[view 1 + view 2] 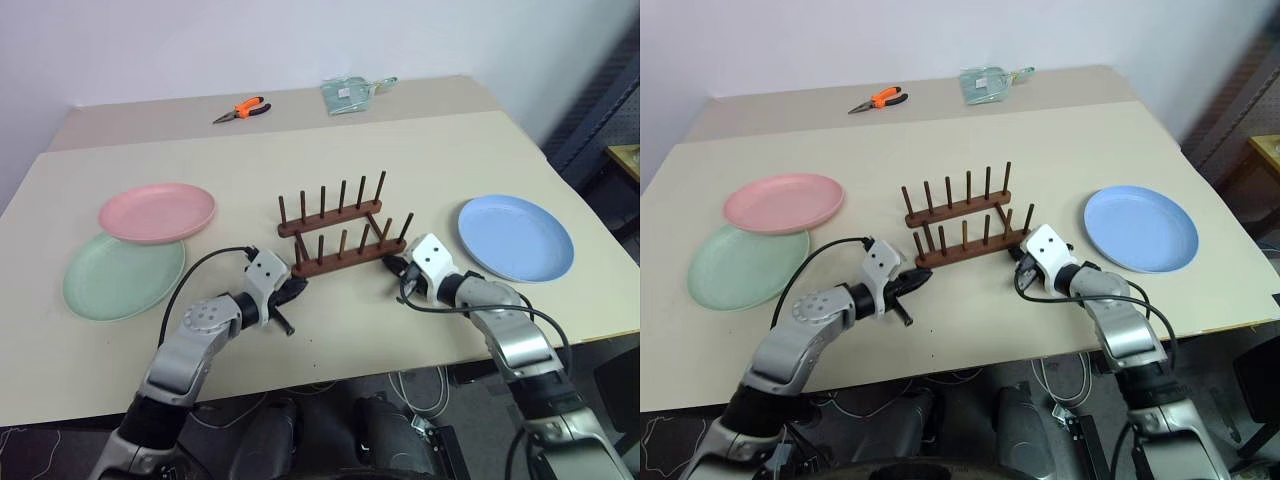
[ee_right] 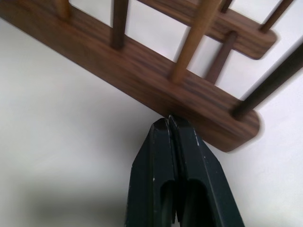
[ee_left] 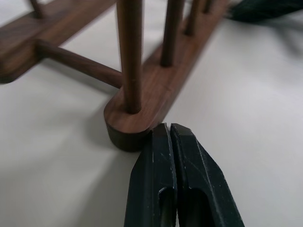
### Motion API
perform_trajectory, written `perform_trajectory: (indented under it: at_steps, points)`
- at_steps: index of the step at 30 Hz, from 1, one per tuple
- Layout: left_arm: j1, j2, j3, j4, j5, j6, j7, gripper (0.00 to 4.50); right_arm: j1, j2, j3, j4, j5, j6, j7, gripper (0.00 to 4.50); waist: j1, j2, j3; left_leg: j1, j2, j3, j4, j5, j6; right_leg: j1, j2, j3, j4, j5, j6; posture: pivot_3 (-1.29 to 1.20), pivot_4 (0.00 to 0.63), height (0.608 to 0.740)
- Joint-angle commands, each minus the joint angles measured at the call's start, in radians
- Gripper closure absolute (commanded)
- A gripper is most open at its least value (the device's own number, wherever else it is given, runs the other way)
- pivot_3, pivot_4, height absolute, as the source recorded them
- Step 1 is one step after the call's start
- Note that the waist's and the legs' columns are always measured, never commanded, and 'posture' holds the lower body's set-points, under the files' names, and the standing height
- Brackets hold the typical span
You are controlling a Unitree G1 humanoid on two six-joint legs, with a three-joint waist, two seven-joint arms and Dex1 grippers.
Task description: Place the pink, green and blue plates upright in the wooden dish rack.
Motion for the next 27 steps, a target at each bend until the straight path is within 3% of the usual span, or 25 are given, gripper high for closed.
perform_trajectory:
  at_steps: [1, 10, 12, 15, 20, 22, 27]
  points:
    - [-0.01, 0.002, 0.035, 0.105, 0.049, -0.025, 0.065, 4.42, -0.042, 0.016, -0.008, 0.051, -0.02, -0.047, -0.025, 4.5, -0.002, 0.0, 0.0, 0.001, 0.0, 0.0, 0.0, 0.0, 0.0, 0.0, 0.0, 0.0, 0.0, 0.0, 0.0, 0.0, 0.15, 0.74]
    - [-0.019, 0.013, 0.033, 0.132, 0.051, -0.065, 0.066, 4.42, -0.086, 0.041, -0.013, 0.106, -0.016, -0.092, -0.013, 4.5, -0.011, 0.001, -0.001, 0.001, 0.0, 0.0, -0.002, 0.0, 0.0, 0.0, 0.0, 0.0, 0.0, 0.002, 0.003, 0.0, 0.15, 0.74]
    - [0.006, 0.029, 0.041, 0.089, 0.04, -0.059, 0.052, 4.5, -0.078, 0.035, -0.026, 0.075, 0.02, -0.069, 0.028, 3.98, -0.017, 0.001, -0.001, 0.001, 0.0, 0.0, -0.002, 0.0, 0.0, 0.0, 0.0, 0.0, 0.0, 0.002, 0.003, 0.0, 0.15, 0.74]
    - [0.051, 0.054, 0.107, -0.01, -0.007, -0.034, 0.042, 3.6, -0.053, 0.018, -0.039, 0.002, 0.064, -0.048, 0.085, 2.75, -0.028, 0.001, -0.001, 0.001, 0.0, 0.0, -0.003, 0.0, 0.0, -0.001, 0.0, 0.001, 0.0, 0.002, 0.004, 0.0, 0.15, 0.74]
    - [0.032, 0.057, 0.287, -0.101, -0.053, -0.015, 0.143, 1.11, -0.021, 0.007, -0.039, -0.078, 0.087, -0.04, 0.118, 0.23, -0.024, 0.001, 0.0, -0.002, 0.001, 0.0, -0.003, 0.0, 0.0, -0.003, 0.0, 0.0, 0.0, 0.002, 0.004, 0.0, 0.15, 0.74]
    - [-0.002, 0.054, 0.373, -0.128, -0.07, -0.001, 0.203, 0.16, -0.014, 0.005, -0.031, -0.095, 0.088, -0.042, 0.131, 0.0, -0.021, 0.0, 0.0, -0.003, 0.001, 0.0, -0.002, 0.0, 0.0, -0.004, 0.0, 0.0, 0.0, 0.002, 0.004, 0.0, 0.15, 0.74]
    - [-0.094, 0.043, 0.552, -0.212, -0.101, 0.08, 0.37, 0.16, -0.006, 0.006, -0.019, -0.118, 0.096, -0.042, 0.164, 0.0, -0.021, -0.001, 0.0, -0.004, 0.0, 0.0, -0.002, 0.0, 0.0, -0.004, 0.0, 0.0, 0.0, 0.002, 0.004, 0.0, 0.15, 0.74]
